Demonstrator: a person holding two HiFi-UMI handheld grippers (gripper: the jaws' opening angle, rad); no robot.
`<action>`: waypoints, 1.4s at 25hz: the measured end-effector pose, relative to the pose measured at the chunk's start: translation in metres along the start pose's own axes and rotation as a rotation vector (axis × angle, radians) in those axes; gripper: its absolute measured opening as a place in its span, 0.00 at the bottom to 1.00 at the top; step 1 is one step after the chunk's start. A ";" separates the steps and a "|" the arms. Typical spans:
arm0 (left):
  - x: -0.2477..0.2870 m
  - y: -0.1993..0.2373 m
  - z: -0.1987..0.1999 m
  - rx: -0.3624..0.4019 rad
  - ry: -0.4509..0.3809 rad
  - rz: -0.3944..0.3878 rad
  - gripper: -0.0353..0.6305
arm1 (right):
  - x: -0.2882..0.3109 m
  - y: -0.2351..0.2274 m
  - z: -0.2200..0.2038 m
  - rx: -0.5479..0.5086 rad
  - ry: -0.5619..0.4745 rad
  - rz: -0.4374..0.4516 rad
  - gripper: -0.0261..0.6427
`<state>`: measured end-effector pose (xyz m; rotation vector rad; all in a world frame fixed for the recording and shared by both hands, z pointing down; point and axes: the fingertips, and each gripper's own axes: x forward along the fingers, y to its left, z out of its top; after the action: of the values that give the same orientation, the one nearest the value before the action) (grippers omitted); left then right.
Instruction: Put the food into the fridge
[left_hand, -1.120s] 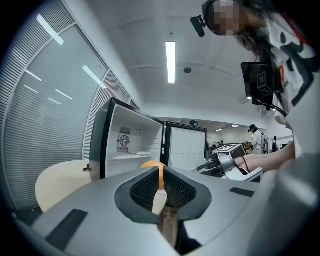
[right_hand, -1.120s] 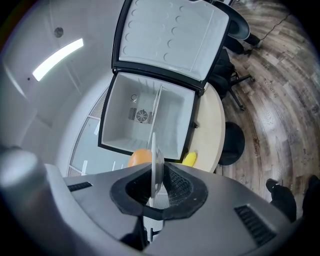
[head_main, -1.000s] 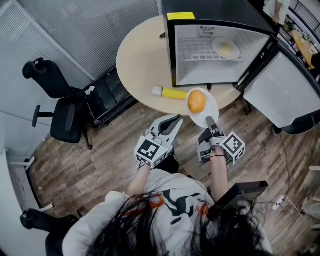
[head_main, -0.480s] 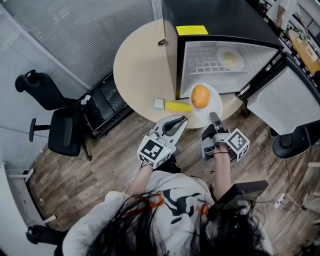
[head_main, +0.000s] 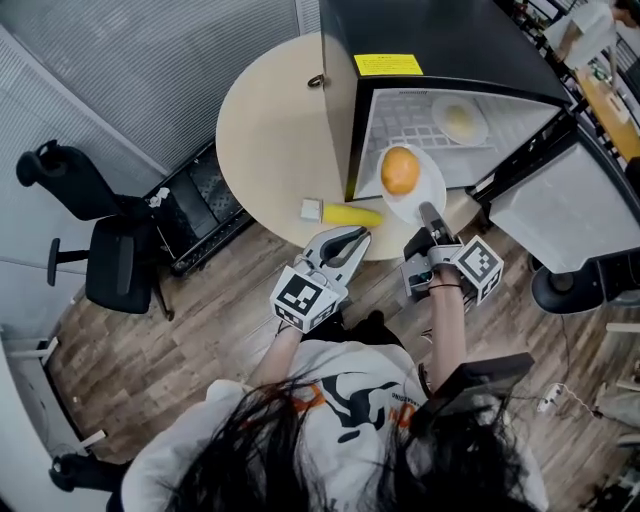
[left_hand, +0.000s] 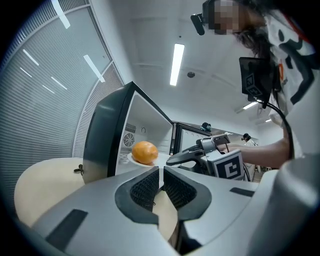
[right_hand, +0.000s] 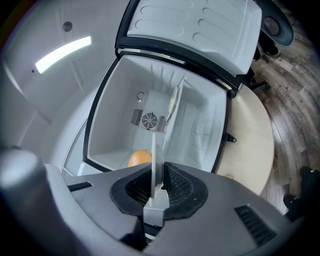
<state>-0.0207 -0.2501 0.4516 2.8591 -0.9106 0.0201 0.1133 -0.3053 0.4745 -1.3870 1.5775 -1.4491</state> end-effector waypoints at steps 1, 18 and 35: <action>0.001 0.000 0.000 0.000 -0.001 0.005 0.09 | 0.004 0.002 0.002 0.000 0.006 0.002 0.10; 0.023 0.022 0.014 0.004 -0.011 0.146 0.09 | 0.082 0.009 0.017 0.023 0.150 0.033 0.10; 0.027 0.030 0.013 0.019 0.012 0.198 0.09 | 0.123 -0.003 0.018 0.089 0.178 0.006 0.10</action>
<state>-0.0160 -0.2916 0.4443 2.7706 -1.1933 0.0666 0.0948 -0.4252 0.5005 -1.2305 1.6018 -1.6581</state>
